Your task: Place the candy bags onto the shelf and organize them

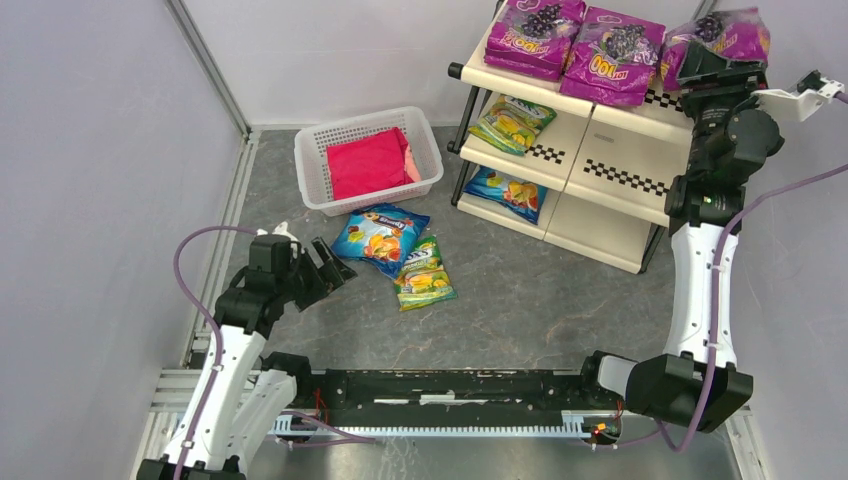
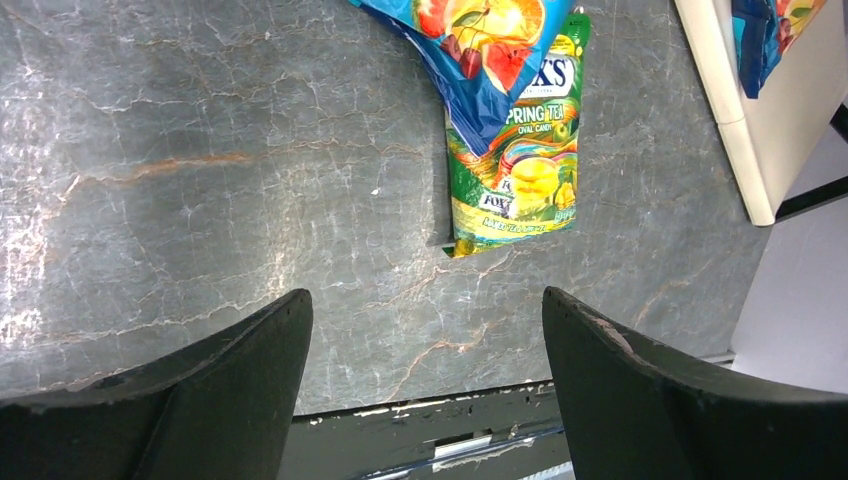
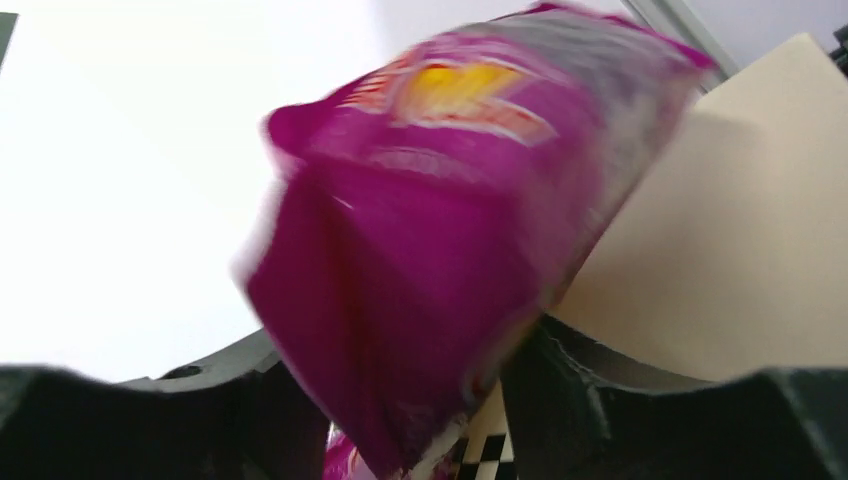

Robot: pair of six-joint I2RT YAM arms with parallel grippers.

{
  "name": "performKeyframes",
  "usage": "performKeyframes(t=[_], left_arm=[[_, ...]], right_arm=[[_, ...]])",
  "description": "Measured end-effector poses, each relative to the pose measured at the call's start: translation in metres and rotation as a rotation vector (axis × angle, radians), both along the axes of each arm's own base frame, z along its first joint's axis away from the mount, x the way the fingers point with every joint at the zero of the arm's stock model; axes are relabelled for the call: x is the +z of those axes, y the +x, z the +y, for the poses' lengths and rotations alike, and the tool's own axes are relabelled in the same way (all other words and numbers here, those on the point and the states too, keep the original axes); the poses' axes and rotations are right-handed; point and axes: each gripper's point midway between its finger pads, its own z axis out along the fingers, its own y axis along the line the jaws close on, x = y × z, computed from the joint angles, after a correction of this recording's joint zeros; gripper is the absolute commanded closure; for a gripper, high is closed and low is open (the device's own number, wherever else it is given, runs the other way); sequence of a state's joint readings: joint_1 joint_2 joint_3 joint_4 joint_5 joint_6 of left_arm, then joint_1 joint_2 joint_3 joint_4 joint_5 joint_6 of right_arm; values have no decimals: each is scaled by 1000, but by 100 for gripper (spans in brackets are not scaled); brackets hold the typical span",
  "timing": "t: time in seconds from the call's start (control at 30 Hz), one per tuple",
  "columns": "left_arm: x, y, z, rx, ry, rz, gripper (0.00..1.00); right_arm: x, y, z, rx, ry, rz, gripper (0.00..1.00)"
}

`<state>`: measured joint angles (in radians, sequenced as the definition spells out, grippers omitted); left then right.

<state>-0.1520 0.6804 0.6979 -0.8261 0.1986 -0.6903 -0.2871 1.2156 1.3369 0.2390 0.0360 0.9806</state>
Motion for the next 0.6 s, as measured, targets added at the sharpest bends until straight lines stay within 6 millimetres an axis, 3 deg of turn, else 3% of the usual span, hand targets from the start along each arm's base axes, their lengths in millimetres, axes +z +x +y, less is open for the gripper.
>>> performKeyframes(t=[0.1, 0.33, 0.43, 0.6], left_arm=[[0, 2, -3, -26, -2, -8, 9], [2, 2, -8, -82, -7, -21, 9], [2, 1, -9, -109, 3, -30, 8], [16, 4, -9, -146, 29, -76, 7]], right_arm=[[-3, -5, 10, 24, -21, 31, 22], [3, -23, 27, 66, -79, 43, 10], [5, -35, 34, 79, -114, 50, 8], [-16, -59, 46, 101, -165, 114, 6]])
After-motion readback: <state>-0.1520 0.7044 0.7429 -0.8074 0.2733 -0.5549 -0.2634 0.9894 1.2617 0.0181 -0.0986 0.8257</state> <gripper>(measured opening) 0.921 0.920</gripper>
